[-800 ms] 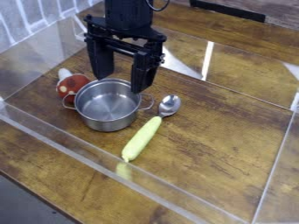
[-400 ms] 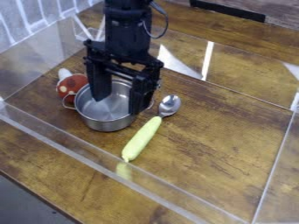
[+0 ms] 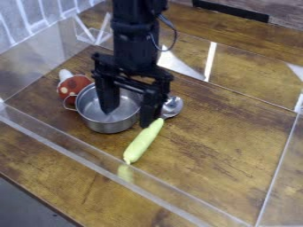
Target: Move the green spoon to the right
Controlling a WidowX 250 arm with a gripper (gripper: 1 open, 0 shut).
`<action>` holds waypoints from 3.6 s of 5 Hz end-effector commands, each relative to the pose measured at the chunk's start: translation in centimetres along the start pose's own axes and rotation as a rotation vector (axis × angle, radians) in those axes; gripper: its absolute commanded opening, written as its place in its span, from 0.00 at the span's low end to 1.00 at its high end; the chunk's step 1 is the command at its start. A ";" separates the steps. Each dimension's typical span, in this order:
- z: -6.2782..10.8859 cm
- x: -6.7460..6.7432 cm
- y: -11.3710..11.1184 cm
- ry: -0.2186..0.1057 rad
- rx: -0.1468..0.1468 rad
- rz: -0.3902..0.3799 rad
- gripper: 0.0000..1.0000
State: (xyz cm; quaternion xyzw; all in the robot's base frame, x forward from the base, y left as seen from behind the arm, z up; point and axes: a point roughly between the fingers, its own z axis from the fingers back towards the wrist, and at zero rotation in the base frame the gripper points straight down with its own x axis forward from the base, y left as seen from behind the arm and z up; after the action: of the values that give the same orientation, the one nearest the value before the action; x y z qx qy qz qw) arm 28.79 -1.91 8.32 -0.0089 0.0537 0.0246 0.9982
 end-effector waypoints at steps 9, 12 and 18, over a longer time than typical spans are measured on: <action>-3.1 1.8 0.7 -0.059 -0.064 -0.044 0.00; -3.0 2.8 2.5 -0.070 -0.078 -0.072 0.00; -3.4 5.3 0.5 -0.105 -0.119 -0.287 0.00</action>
State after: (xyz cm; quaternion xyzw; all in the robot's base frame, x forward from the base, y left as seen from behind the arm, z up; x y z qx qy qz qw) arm 31.99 -0.15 3.21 -0.0784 0.0388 -0.0888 0.9922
